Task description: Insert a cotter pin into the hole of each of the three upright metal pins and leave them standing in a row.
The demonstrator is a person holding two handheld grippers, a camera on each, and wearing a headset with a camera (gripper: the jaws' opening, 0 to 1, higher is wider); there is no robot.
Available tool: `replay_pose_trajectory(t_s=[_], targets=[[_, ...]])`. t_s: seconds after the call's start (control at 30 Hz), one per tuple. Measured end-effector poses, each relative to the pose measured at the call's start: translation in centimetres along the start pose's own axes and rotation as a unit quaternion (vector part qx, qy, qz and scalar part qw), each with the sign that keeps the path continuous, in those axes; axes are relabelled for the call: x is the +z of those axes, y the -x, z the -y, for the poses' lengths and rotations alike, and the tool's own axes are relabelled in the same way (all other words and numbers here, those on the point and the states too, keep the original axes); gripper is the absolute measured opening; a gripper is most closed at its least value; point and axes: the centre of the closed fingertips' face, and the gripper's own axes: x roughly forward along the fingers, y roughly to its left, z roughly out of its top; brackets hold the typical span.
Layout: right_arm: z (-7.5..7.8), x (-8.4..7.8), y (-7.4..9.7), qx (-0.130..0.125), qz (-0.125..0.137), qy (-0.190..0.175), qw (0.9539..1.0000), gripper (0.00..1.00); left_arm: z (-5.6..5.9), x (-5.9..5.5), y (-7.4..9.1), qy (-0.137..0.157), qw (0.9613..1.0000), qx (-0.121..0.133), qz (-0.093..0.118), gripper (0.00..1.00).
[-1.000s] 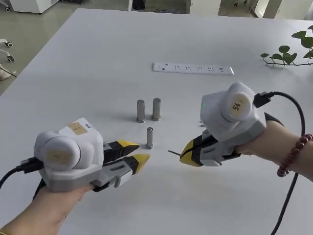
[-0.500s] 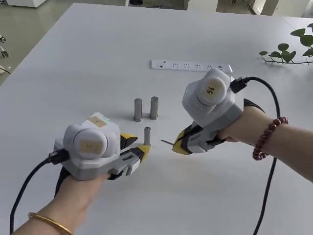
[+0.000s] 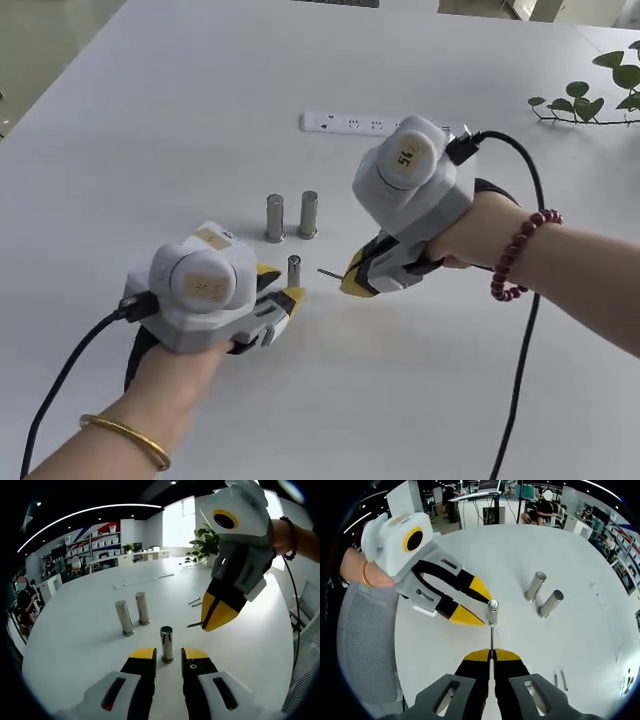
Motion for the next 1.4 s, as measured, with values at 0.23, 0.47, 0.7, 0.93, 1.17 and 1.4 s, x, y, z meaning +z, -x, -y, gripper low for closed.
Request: replay_pose_trajectory(t_s=[0.23, 0.47, 0.7, 0.93, 1.17, 1.4], targets=[[0.1, 0.3, -0.3, 0.001, -0.005, 0.004, 1.0000, 0.00, -0.1, 0.3, -0.9, 0.003, 1.0000, 0.003, 0.005, 0.17], [0.2, 0.6, -0.5, 0.002, -0.014, 0.016, 0.9998, 0.00, -0.3, 0.2, -1.2, 0.002, 0.9999, 0.010, 0.003, 0.15], [0.0, 1.0, -0.7, 0.002, -0.015, 0.022, 0.9997, 0.00, -0.5, -0.1, -1.2, 0.008, 0.9999, 0.011, -0.002, 0.11], [-0.1, 1.4, -0.8, 0.002, -0.015, 0.026, 0.9995, 0.00, -0.3, -0.2, -1.4, 0.015, 0.9999, 0.007, 0.000, 0.07], [-0.1, 1.7, -1.0, 0.002, -0.015, 0.037, 0.9992, 0.00, -0.3, -0.2, -1.4, 0.009, 0.9999, 0.007, -0.001, 0.07], [0.5, 2.1, -1.3, -0.004, -0.025, 0.070, 0.9972, 0.00, -0.3, -0.2, -1.5, 0.014, 0.9999, 0.006, 0.002, 0.07]])
